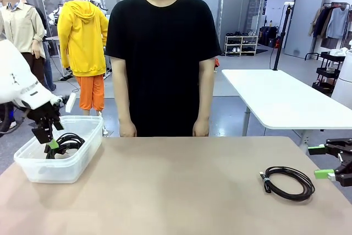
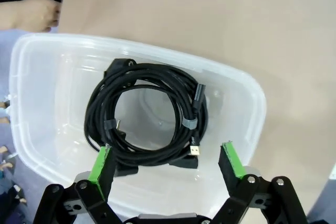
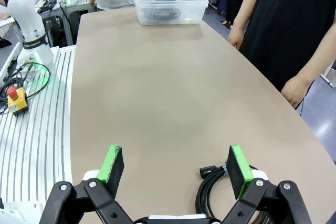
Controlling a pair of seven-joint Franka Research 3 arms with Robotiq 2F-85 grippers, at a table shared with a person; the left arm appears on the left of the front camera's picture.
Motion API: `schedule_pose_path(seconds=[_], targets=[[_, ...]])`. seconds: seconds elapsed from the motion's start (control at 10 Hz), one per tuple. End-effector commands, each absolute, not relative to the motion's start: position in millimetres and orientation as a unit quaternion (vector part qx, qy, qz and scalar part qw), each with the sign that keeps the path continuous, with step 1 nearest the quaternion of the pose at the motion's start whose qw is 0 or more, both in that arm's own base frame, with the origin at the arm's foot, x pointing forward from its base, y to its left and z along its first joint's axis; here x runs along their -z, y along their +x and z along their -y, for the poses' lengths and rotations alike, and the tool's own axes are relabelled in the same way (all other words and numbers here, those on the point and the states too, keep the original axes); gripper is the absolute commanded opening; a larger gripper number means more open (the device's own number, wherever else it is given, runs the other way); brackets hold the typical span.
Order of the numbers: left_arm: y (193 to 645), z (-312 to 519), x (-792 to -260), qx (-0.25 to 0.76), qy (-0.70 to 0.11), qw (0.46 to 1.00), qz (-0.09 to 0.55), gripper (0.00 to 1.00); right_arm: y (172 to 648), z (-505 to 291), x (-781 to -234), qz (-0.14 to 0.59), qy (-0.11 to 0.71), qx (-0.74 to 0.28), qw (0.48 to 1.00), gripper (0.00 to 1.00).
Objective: Organize and store the cables.
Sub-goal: Place the USB Extension Cable into the Organizing box.
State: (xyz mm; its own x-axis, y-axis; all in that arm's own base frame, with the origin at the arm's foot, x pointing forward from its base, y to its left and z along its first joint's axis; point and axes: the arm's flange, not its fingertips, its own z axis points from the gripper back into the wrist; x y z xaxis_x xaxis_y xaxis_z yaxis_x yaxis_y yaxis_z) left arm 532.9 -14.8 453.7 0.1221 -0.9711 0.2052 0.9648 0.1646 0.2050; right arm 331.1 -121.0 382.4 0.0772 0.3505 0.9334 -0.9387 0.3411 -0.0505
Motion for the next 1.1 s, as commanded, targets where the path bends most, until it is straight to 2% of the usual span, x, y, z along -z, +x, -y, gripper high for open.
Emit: schedule_pose_path(seconds=[0.0,0.1,0.2,0.5,0.9,1.0], targets=[[484.2,13.2,-483.6,0.610,-0.043,0.765,0.201,1.00,333.1,120.2,-385.4,0.479,0.315,-0.473,0.669,1.00],[464.7,9.8,-491.1,0.569,-0.063,0.791,0.216,1.00,333.1,120.2,-385.4,0.479,0.315,-0.473,0.669,1.00],[444.6,8.4,-496.5,0.549,-0.100,0.792,0.248,1.00,333.1,120.2,-385.4,0.479,0.315,-0.473,0.669,1.00],[389.8,2.7,-495.0,0.533,-0.175,0.762,0.322,1.00,333.1,120.2,-385.4,0.479,0.315,-0.473,0.669,1.00],[359.7,2.4,-479.9,0.588,-0.161,0.720,0.331,1.00,333.1,120.2,-385.4,0.479,0.315,-0.473,0.669,1.00],[358.5,-1.2,-477.4,0.619,-0.165,0.694,0.329,1.00,333.1,120.2,-385.4,0.479,0.315,-0.473,0.669,1.00]])
